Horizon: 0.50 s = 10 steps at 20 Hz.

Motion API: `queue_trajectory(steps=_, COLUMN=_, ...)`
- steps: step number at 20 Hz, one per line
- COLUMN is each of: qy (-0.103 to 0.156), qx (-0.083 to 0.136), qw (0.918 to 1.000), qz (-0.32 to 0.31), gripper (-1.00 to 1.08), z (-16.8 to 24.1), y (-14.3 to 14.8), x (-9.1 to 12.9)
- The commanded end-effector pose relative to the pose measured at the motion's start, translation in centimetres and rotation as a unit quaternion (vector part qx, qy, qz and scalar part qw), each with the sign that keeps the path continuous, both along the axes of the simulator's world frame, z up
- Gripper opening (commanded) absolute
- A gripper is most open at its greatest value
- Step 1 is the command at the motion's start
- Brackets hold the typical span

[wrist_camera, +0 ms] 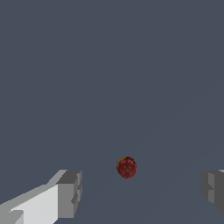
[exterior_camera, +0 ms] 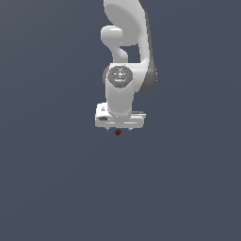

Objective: Pick up the object and move it to a goal position.

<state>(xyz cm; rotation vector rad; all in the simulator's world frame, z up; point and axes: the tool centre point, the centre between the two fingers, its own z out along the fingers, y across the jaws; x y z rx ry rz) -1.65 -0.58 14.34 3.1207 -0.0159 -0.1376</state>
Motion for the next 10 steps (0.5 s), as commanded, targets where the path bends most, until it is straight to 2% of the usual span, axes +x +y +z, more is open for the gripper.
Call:
queue_trajectory(steps=1, qy=0.000, qx=0.000, qw=1.0000, qz=0.000, gripper=1.00, z=0.0, y=0.0, x=0.0)
queue_trajectory(steps=10, qy=-0.010, qx=-0.001, qw=1.0000, qz=-0.002, gripper=1.00, z=0.9, y=-2.5, x=0.6)
